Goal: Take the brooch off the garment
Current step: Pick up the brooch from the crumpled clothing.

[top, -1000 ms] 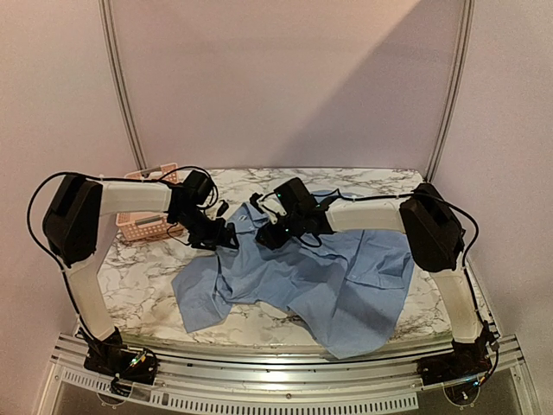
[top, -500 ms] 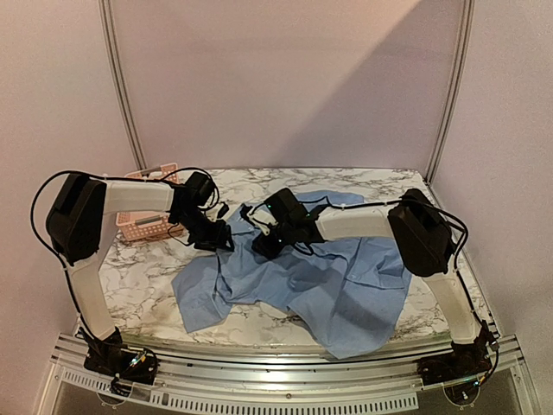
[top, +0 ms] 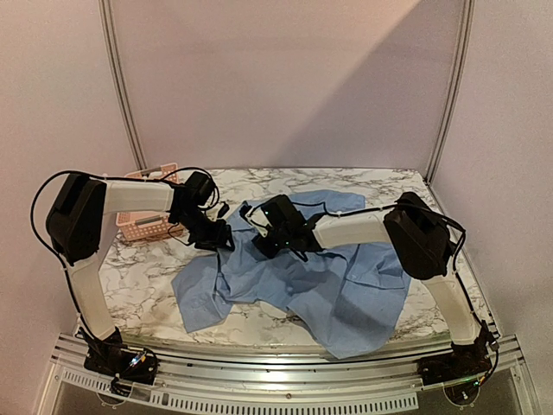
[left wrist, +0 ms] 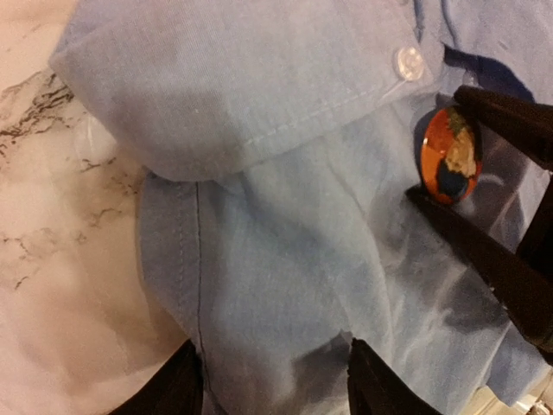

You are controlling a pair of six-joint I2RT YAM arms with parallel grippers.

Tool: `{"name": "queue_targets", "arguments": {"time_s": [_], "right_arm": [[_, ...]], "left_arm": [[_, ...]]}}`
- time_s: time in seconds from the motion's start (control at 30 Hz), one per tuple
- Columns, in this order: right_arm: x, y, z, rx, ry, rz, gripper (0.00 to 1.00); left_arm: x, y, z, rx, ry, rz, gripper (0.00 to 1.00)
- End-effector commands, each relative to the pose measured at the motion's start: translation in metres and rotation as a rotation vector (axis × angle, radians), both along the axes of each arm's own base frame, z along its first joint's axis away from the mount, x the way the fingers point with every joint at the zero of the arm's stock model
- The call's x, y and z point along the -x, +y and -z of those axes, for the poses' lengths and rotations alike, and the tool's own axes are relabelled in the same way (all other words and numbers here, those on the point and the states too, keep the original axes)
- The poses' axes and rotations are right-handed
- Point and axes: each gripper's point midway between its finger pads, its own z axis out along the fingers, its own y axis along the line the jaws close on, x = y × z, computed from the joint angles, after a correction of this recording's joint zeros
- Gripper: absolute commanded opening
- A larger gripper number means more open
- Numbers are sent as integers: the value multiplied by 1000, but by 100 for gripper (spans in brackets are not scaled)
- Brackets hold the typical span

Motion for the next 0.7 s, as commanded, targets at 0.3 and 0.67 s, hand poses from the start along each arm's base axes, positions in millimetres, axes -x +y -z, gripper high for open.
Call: {"name": "queue_targets", "arguments": {"time_s": [0.3, 0.67], "right_arm": [[-2, -12, 2, 99, -125, 48, 62], [11, -10, 7, 125, -157, -2, 44]], "left_arm": [[-7, -3, -14, 41, -34, 2, 57], [-8, -5, -17, 47, -38, 4, 57]]}}
